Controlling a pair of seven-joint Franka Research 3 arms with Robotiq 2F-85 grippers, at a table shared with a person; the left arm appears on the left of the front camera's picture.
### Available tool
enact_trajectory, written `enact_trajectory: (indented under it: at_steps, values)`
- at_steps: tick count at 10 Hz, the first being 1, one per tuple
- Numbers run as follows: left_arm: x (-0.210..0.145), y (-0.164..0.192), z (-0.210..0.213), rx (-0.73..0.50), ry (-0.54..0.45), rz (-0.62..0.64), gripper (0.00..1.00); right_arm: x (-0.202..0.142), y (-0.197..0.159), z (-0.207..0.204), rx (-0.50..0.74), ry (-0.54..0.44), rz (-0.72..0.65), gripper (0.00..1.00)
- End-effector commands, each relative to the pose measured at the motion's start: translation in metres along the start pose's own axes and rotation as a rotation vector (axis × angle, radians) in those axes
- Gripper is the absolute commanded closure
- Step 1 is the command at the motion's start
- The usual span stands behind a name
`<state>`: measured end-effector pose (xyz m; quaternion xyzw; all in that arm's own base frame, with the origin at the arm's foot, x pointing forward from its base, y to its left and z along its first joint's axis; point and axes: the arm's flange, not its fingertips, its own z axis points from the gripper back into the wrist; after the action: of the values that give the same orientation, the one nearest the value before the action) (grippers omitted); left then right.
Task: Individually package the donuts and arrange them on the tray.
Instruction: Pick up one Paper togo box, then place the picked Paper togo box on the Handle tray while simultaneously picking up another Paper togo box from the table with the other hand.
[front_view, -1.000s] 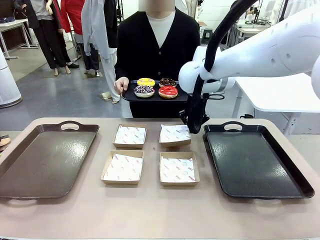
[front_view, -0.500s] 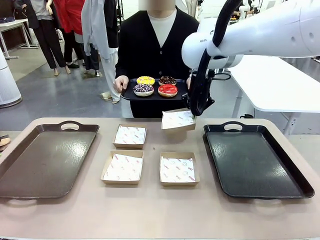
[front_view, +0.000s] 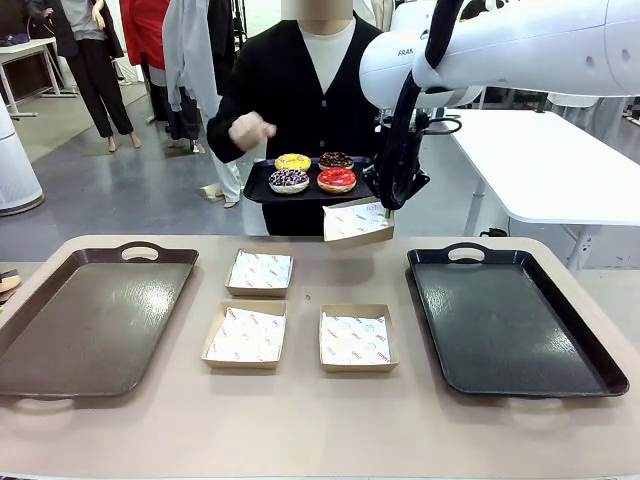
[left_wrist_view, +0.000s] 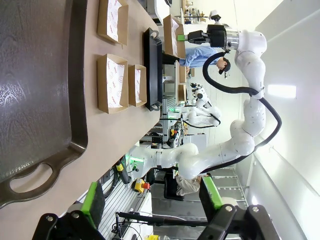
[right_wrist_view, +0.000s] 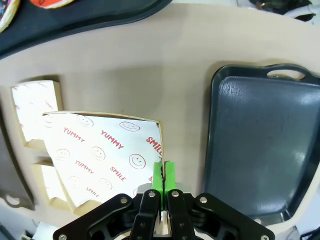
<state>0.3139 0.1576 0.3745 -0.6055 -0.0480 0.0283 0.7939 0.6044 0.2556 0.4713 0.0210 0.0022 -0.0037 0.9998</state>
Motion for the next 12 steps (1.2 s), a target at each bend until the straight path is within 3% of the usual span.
enact_trajectory:
  at_steps: [1,12]
  values:
    - [-0.0013,-0.0004,0.0014,-0.006,-0.004,-0.003,0.0,-0.0011,-0.0008,0.0007,0.003,-0.006,-0.019,1.0]
    - [-0.0013,-0.0004,0.0014,-0.006,-0.004,-0.003,0.0,-0.0011,-0.0008,0.0007,0.003,-0.006,-0.019,1.0]
